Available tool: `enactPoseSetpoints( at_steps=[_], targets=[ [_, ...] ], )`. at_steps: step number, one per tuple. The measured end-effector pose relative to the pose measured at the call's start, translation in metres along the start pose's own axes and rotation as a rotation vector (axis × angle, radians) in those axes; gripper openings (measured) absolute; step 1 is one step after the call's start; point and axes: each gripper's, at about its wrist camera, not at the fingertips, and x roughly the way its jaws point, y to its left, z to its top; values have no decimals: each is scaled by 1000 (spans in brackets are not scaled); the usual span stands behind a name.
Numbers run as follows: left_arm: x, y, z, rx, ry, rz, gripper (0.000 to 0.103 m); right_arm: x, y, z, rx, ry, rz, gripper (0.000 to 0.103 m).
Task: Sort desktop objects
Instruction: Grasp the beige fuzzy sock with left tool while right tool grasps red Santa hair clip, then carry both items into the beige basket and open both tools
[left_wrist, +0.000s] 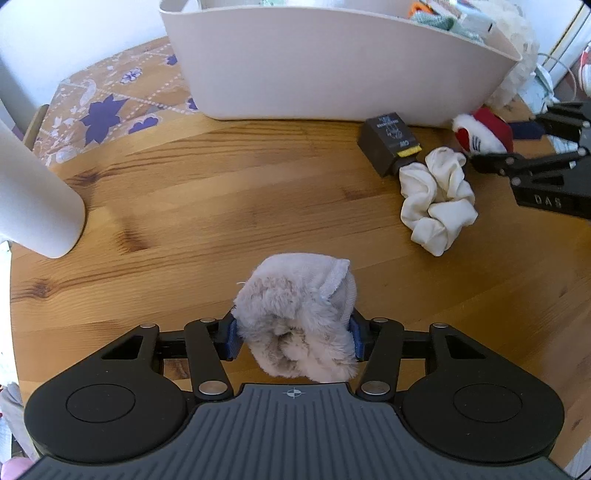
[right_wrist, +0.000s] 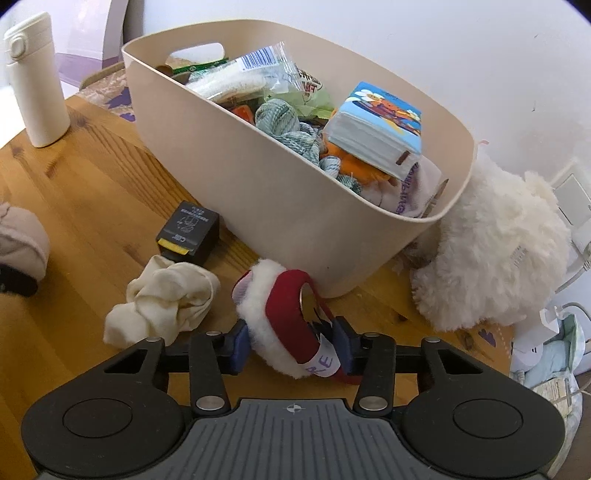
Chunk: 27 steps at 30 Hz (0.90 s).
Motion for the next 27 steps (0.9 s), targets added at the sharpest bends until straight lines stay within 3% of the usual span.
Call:
enactPoseSetpoints(
  at_steps=[15,27],
  targets=[
    [-31,5,9,66,-123,0,53,-50,-13,-14,68,-79,34,35],
    [-68,9,39,73,-251,-21,53,-115,-27,5,90,-224,33,35]
  ],
)
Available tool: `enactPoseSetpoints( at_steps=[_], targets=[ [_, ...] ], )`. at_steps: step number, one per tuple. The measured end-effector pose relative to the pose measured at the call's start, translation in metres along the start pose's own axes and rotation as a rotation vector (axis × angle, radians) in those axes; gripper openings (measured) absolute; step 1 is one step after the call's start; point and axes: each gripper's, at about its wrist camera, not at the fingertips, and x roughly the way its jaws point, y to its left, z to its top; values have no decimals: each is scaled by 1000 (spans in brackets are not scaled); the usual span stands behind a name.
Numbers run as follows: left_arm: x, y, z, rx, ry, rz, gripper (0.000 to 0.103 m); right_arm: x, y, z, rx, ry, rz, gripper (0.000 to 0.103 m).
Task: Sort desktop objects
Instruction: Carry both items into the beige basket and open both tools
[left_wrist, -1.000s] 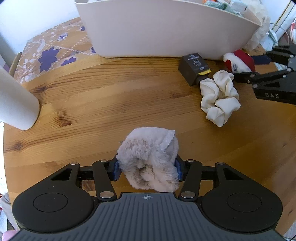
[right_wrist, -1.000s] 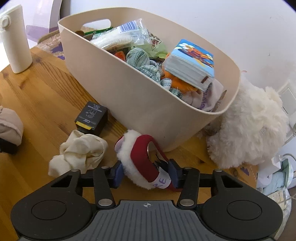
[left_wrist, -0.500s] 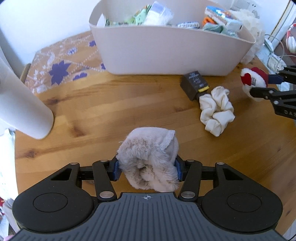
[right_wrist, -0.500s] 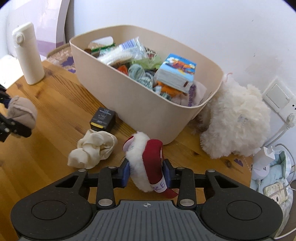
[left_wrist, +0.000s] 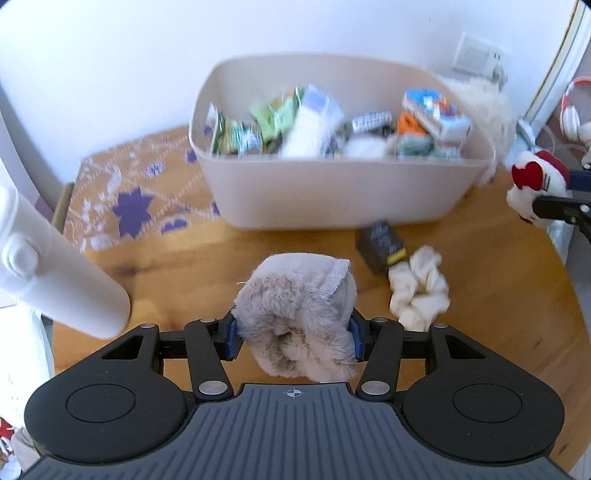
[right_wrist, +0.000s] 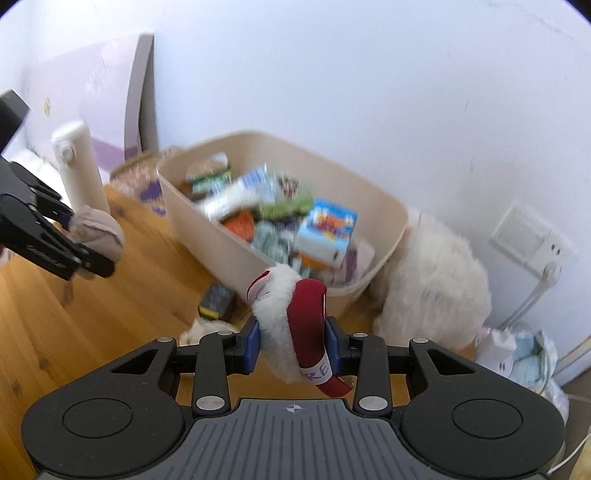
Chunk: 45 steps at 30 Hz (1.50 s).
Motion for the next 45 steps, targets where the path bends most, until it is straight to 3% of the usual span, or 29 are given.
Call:
enactPoseSetpoints(
  at_steps=[11,21,27,32,45],
  targets=[
    [-28,12,49,15,-150,7,53,-42,-12,63,8,-199,-14,35],
    [-35,6,92,52,-265,47,53,-32,-24,100,65,-298,-72,35],
    [-30,-1,123,44,-322,99,53,-8,-25,118,104,-302,-114,35],
    [-15,-4,140,48,-318,127,54,15,-26,129,133,-290,-135,35],
    [41,-4,155,30,-185,171,54,88,-20,135,203,-125,-156,35]
  ],
)
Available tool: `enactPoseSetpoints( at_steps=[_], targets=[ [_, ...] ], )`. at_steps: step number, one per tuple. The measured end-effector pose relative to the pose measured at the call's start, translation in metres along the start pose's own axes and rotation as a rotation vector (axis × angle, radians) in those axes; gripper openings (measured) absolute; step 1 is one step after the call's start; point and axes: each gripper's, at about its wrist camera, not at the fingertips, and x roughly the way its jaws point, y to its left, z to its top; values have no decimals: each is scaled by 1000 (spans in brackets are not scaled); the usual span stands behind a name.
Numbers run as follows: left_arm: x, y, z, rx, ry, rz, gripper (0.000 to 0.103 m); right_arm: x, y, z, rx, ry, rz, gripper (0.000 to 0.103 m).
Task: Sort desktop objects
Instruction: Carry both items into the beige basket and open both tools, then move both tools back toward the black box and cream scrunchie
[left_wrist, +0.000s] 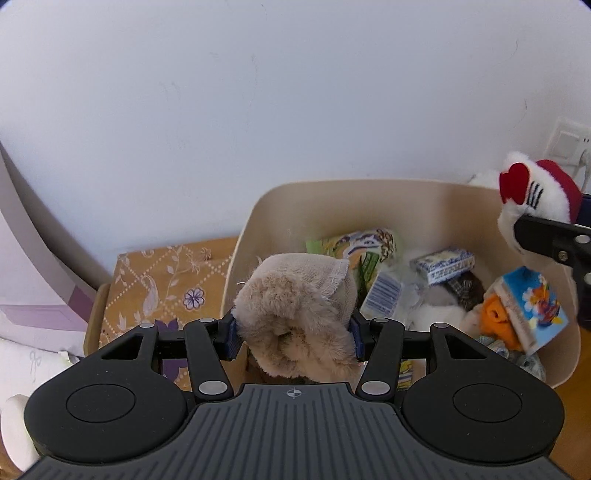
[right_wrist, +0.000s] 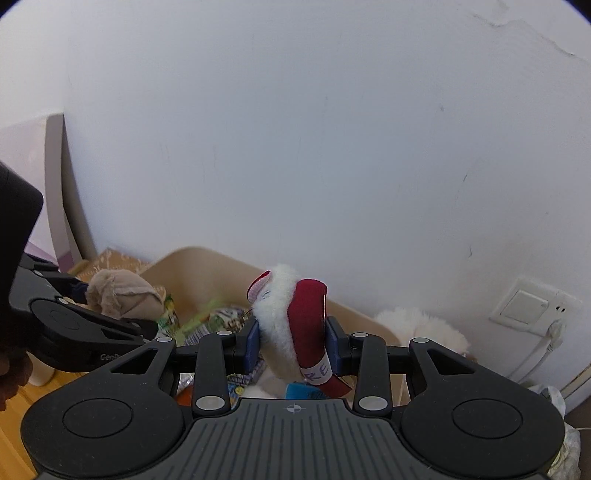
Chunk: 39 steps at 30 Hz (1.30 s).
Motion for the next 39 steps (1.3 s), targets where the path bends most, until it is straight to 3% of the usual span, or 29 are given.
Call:
enactPoseSetpoints(
  at_steps=[7,8,13,14,18,23,29,34,35,39],
  targets=[
    [2,-7,-5,50,-23,-43,62,11,7,-6,-23,31,-18,40],
    [1,-9,-6,61,-31,-40,64,10,0,-3,-24,32,-14,49],
    [-7,-10,-8,70,-58,-61,73,6,2,-10,-35,27,-12,66],
    [-10,-10,-9,69,-65,-65,74,4,4,-11,-35,21,-11,73],
    [-16,-5,-13,63,-69,-63,75,-6,2,-16,-33,-17,-19,86],
    [-30,7,-22,19,-74,-87,77,-28,2,-21,-11,-77,-5,93],
    [-37,17,-42,54,-87,-90,77,-56,0,-40,45,-95,-1,97],
    [-41,20,-66,75,-124,-80,77,-75,-4,-75,100,-47,10,98],
    [-42,19,-71,113,-167,-132,77,-73,-1,-82,109,-32,13,98],
    [-37,12,-87,121,-135,-138,77,-56,6,-120,201,54,50,98]
  ],
)
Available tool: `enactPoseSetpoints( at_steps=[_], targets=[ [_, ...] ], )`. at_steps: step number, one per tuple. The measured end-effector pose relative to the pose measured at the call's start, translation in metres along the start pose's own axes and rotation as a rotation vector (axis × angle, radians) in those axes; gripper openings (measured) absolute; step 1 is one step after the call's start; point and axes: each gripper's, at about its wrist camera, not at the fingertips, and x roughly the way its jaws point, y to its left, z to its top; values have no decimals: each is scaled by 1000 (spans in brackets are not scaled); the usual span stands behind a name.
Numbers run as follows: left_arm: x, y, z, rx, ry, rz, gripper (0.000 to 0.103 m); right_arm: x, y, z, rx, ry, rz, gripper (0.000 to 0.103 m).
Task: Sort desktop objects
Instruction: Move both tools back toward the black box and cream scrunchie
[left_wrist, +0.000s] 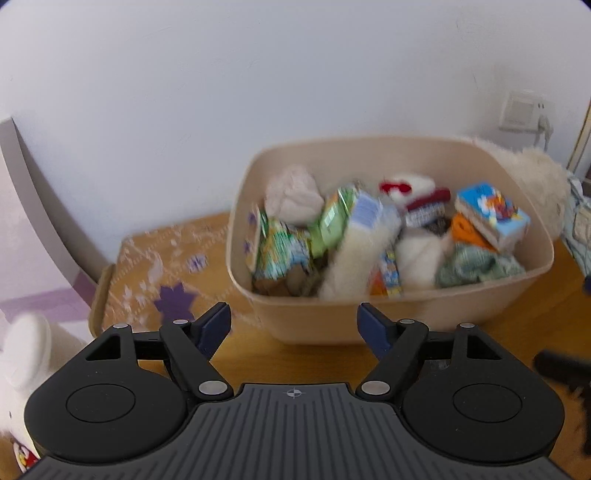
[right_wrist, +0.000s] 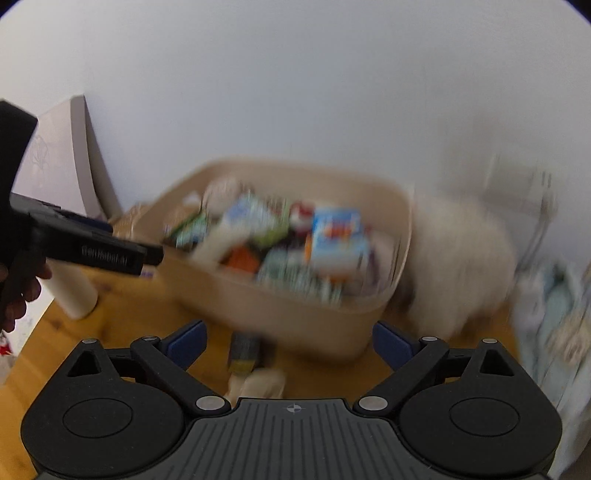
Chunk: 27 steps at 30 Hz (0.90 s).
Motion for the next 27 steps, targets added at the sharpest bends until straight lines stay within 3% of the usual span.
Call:
enactPoseSetpoints(
  at_steps=[7,18,27],
  targets=[
    [14,-16,-24,19,66,-28,77,37,4,-38,119,122,64,96],
    [29,-37,-48,29,146,-79,77,73,14,-53,27,206,10,94],
    [38,-58,-46,6,167,-166,77,81,-18,-59,45,226,-65,93]
  ],
)
